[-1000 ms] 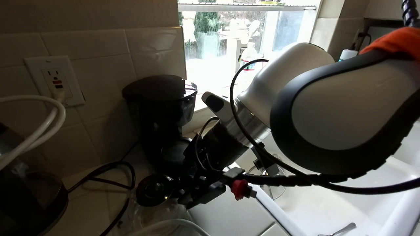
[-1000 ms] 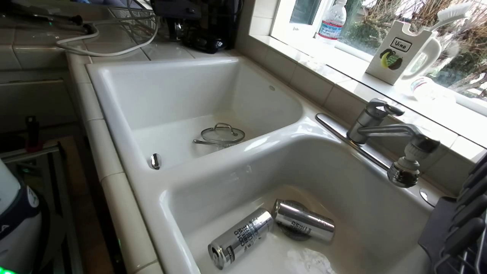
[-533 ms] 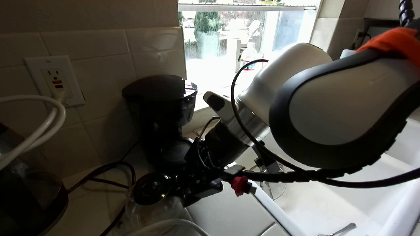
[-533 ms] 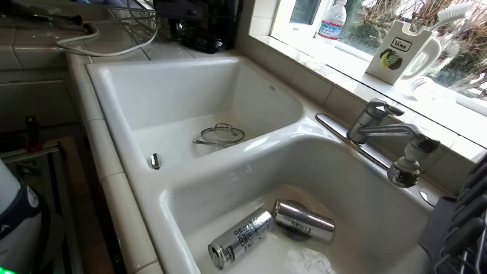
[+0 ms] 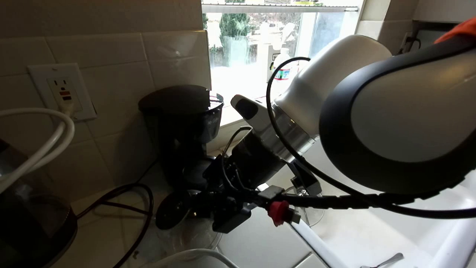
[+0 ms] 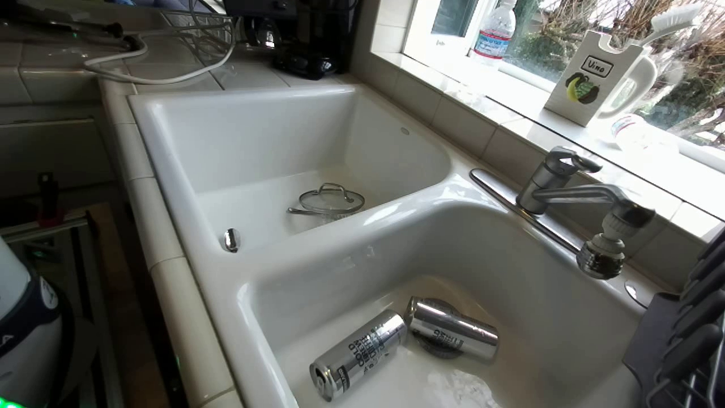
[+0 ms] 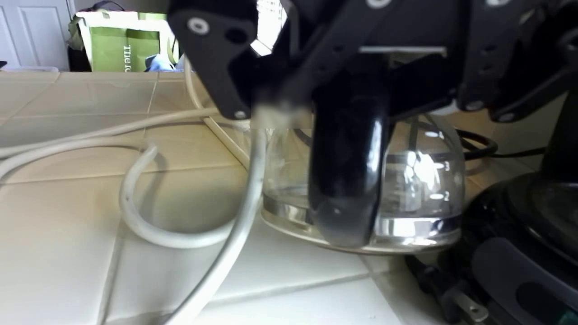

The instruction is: Put the coffee pot on the coffee maker

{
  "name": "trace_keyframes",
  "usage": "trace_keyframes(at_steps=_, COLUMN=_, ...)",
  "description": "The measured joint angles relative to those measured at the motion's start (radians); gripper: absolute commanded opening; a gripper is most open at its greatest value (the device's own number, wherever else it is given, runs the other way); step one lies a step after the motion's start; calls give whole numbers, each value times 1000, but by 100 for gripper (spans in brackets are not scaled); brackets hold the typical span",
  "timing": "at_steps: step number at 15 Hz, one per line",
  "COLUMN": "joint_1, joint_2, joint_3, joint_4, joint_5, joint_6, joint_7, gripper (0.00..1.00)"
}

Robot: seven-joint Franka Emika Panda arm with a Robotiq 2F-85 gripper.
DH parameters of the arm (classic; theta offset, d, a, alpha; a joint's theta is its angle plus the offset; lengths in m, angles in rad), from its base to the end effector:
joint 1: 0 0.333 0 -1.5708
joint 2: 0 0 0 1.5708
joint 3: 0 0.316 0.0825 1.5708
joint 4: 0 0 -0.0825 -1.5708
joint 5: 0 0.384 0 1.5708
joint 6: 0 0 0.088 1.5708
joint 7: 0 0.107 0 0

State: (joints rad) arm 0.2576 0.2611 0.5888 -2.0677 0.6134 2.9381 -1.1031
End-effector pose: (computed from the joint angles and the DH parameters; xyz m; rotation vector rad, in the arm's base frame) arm 0.4518 0.4272 0.3874 -2.0880 -1.6208 -0.8849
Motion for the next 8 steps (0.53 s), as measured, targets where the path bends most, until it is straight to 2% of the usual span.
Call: trace_keyframes(at_steps=8, joint_1=-21, joint_2=-9, joint_3=35, joint_4=-4, joint_5=48, joint_6=0, joint_7=-25, gripper=0)
